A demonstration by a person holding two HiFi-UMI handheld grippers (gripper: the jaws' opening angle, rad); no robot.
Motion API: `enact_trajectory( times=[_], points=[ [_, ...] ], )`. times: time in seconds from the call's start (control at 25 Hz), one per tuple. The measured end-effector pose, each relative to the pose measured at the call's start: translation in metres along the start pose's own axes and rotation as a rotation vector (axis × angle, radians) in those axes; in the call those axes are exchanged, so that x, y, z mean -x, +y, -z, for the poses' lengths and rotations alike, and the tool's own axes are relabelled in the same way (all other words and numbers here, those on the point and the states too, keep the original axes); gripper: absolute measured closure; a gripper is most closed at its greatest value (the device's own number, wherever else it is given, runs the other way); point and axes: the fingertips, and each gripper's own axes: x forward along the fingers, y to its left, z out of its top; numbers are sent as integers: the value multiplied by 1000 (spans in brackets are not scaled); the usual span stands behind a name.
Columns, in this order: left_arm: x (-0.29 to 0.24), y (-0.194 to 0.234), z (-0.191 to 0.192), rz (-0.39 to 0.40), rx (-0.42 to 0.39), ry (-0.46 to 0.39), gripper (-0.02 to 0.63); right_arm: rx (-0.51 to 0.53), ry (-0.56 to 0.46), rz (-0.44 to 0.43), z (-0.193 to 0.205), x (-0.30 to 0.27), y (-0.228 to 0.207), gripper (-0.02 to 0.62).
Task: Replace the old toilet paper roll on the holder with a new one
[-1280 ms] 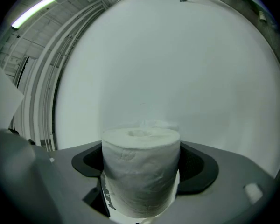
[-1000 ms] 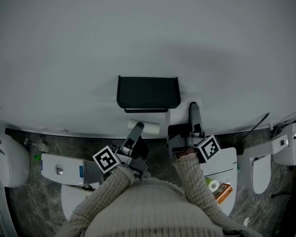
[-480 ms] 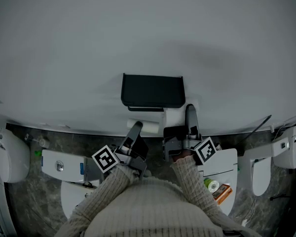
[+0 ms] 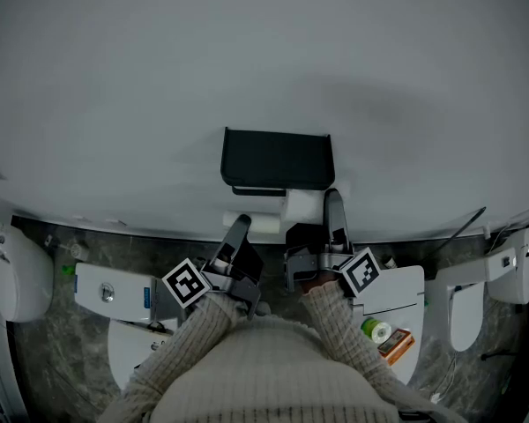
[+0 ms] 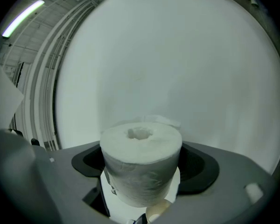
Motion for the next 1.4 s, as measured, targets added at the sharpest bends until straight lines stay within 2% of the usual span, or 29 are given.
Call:
enact_trajectory(
  times=[0.36, 0.8, 1.08, 1.4],
  points=[
    [18, -7, -18, 7, -12, -77, 428, 48, 75, 11, 20, 1, 3, 158],
    [38, -12, -20, 3, -21, -107, 428, 113, 207, -3, 40, -9, 4, 164],
    [46, -15, -21, 5, -30, -127, 428, 71, 291, -17, 69, -13, 2, 163],
    [51, -18, -11, 2, -31, -111, 428, 56, 306, -23, 74, -11, 4, 163]
  ],
)
